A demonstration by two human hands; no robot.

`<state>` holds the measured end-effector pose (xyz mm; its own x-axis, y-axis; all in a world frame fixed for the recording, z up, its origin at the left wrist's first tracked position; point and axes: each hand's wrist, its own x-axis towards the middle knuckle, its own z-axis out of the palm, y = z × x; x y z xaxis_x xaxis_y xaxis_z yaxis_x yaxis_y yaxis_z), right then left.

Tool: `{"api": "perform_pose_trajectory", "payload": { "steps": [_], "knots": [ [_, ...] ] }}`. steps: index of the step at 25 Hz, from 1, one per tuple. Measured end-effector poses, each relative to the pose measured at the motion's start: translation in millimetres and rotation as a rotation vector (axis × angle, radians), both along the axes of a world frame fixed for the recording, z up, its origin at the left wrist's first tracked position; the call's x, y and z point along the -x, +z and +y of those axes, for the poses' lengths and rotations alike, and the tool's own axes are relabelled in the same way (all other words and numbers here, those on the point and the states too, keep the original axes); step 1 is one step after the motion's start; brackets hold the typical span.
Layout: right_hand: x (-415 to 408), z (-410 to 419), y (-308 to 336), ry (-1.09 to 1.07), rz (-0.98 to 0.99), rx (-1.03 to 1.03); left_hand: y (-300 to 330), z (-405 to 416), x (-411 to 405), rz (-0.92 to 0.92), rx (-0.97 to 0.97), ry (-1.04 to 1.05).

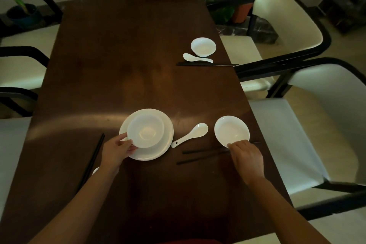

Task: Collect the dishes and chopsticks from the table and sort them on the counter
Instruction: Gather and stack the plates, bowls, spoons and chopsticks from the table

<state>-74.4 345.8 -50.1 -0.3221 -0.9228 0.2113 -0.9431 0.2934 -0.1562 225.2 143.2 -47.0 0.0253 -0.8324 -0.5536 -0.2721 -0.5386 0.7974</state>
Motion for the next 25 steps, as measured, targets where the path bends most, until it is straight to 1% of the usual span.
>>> {"api": "perform_pose_trajectory", "payload": {
  "steps": [3,7,9,13,16,19,25],
  "knots": [
    [5.3,-8.3,6.3,0.012,0.017,0.073,-0.6,1.0,0.0,0.027,-0.014,0.010],
    [0.2,-34.8,18.3,0.059,0.006,0.215,-2.7,-0.4,0.0,0.017,-0.040,0.035],
    [-14.9,-54.2,24.1,0.126,0.002,0.289,-3.1,-0.5,-1.0,0.032,-0.057,0.046],
    [-68.1,-100.6,29.6,0.348,-0.055,0.382,-3.3,-2.3,-3.6,0.064,-0.126,0.059],
    [-107.5,-126.7,26.4,0.474,-0.058,0.375,1.4,-6.9,-4.6,0.124,-0.203,0.057],
    [-128.4,-140.1,18.1,0.568,-0.030,0.314,4.1,-11.4,-7.6,0.139,-0.228,0.044],
    [-133.4,-136.9,-0.2,0.605,-0.028,0.198,-1.2,-12.1,-10.2,0.104,-0.073,-0.067]
  ]
}}
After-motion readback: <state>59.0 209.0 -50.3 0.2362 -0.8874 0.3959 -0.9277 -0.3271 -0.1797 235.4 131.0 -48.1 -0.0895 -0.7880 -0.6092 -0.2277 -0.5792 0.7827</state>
